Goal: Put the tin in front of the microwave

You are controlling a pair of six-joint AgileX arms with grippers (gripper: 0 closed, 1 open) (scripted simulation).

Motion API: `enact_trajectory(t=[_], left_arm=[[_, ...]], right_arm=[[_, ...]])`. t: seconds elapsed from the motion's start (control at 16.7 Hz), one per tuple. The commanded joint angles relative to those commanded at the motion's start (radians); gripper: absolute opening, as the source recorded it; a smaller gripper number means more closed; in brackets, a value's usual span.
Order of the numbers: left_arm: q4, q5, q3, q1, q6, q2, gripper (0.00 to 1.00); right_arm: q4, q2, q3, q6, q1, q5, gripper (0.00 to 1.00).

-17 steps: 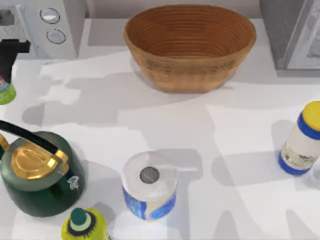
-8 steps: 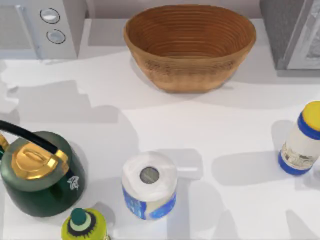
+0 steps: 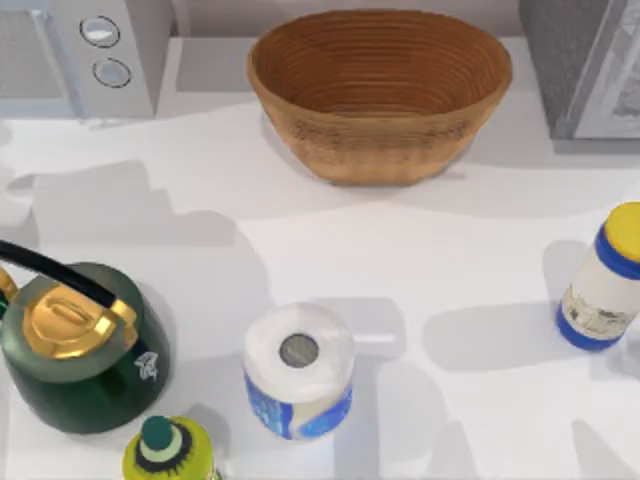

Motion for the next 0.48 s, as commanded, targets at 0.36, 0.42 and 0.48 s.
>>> enact_trajectory(t=[0.36, 0.42, 0.48], left_arm=[[0.000, 0.000, 0.000, 0.000, 0.000, 0.000, 0.38], [0.000, 0.000, 0.000, 0.000, 0.000, 0.000, 0.45], [0.000, 0.000, 0.000, 0.000, 0.000, 0.000, 0.53]], right_arm=[[0.000, 0.000, 0.000, 0.000, 0.000, 0.000, 1.00], [0.000, 0.000, 0.000, 0.000, 0.000, 0.000, 1.00], [0.000, 0.000, 0.000, 0.000, 0.000, 0.000, 1.00]])
